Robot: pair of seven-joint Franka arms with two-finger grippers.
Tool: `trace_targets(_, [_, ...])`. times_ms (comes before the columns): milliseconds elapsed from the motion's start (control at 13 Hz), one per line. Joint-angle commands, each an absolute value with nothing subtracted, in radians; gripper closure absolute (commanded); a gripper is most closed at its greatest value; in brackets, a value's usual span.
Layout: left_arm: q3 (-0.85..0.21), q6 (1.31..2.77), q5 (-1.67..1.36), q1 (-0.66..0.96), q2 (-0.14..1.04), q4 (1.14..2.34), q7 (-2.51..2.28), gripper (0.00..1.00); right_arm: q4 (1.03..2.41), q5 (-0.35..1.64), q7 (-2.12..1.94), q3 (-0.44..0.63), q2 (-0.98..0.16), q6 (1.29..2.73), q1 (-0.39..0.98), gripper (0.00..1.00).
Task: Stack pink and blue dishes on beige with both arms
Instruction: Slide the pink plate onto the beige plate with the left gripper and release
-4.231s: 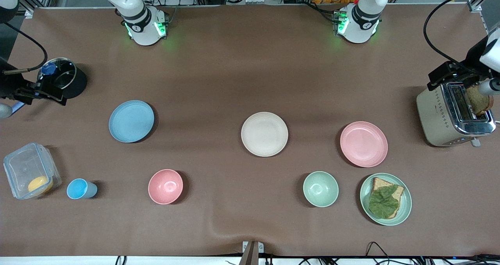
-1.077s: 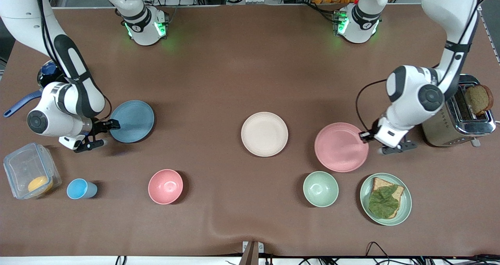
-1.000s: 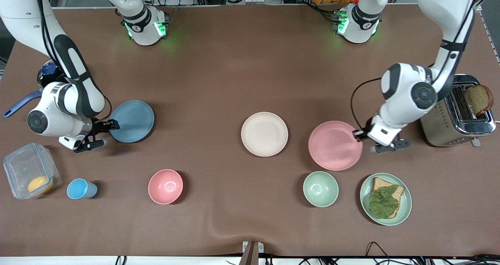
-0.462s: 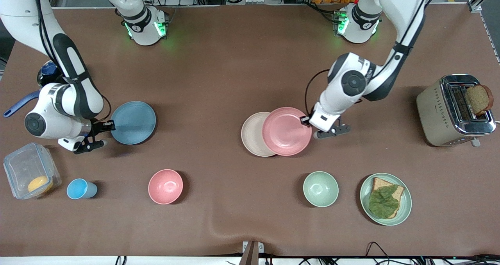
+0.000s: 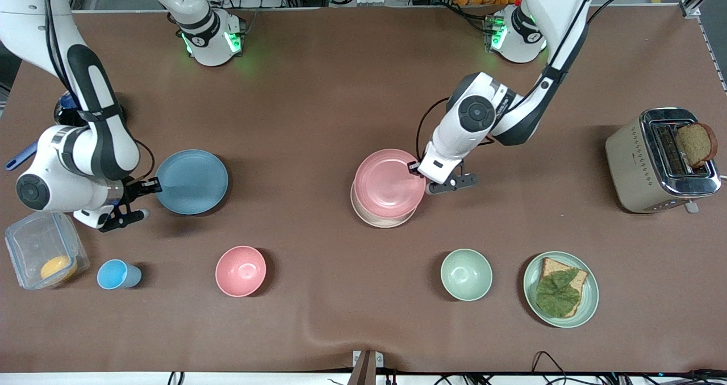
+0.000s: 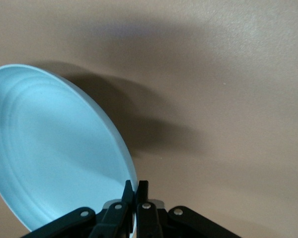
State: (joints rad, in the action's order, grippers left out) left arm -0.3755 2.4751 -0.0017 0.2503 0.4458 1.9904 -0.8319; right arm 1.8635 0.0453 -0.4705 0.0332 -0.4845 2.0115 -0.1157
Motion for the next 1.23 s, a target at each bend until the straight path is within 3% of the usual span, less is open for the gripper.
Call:
trace_targets(0, [-0.371,2.525,-0.015,0.258,0.500,1.970,-0.839,1.00,1.832,0.075,-0.474,0.037,-0.495,1.985,-0.114,1.00])
trace_targets(692, [-0.371,2.597,-0.014,0.256,0.557,1.953,-0.844,1.00,1.720,0.143,-0.450,0.038,-0.506,1.847,-0.103,1.00])
trace_targets(769, [-0.371,2.599,-0.015,0.258,0.569,1.948,-0.845,0.82,1.704,0.143,-0.443,0.038,-0.509,1.833,-0.101,1.00])
trace_targets(846, [-0.371,2.600,-0.015,0.258,0.572,1.948,-0.845,0.18,1.689,0.143,-0.436,0.038,-0.512,1.816,-0.098,1.00])
trace_targets(923, [-0.371,2.600,-0.014,0.255,0.571,1.948,-0.845,0.00,1.675,0.144,-0.434,0.038,-0.517,1.803,-0.095,1.00])
trace_targets(1154, [-0.370,2.592,-0.011,0.247,0.494,1.948,-0.916,0.00,1.655,0.144,-0.387,0.037,-0.517,1.773,-0.080,1.00])
